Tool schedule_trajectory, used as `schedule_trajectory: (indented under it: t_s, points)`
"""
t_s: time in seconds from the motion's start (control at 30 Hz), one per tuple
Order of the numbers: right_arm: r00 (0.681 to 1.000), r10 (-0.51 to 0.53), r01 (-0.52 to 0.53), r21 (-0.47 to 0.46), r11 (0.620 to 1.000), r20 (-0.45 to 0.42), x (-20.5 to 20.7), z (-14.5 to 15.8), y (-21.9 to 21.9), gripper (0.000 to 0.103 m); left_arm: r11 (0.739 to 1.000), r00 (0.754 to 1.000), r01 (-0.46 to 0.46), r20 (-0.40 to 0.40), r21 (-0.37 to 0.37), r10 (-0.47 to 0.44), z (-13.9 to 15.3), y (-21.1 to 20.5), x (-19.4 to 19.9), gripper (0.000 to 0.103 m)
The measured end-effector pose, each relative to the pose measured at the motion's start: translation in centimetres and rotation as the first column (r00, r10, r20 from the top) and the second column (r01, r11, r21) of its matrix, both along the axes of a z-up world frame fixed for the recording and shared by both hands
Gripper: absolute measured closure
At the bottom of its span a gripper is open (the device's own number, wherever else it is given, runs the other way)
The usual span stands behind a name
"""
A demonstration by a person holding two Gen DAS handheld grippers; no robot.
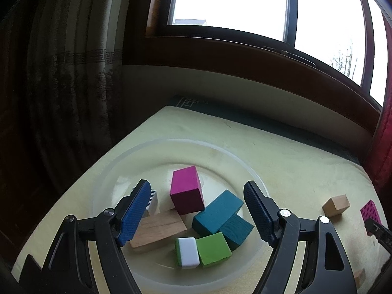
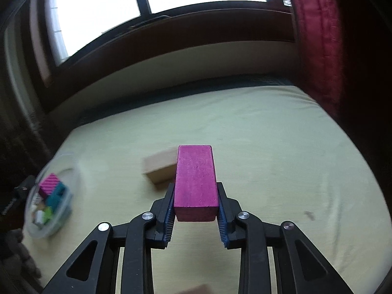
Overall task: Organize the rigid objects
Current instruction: 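Lift the long magenta block with the right gripper and carry it over the container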
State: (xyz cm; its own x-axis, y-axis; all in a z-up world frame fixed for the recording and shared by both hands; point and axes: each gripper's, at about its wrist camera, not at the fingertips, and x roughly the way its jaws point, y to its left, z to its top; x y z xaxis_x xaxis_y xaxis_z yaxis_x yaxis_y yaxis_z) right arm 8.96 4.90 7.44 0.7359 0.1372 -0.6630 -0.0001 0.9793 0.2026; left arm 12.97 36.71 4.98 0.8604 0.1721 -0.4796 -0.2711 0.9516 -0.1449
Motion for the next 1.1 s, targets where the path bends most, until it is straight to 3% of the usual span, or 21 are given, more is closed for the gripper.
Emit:
schedule_trajectory:
  t_s: [0.5,1.1]
  points:
    - [0.975,0.222,-0.222,0.082,0.972,0.008,3.3,1.1,9.2,0.072,0.985,0.990,-0.135,0.028,-0.111,0.139,0.5,4.1,-1.3,0.024]
    - [0.930,0.367,-0.367,0.019,0.930,0.003,5.6,1.1,18.2,0.072,0.962,0.979,-0.190,0.034,-0.195,0.200,0.5,6.2,-2.2,0.024]
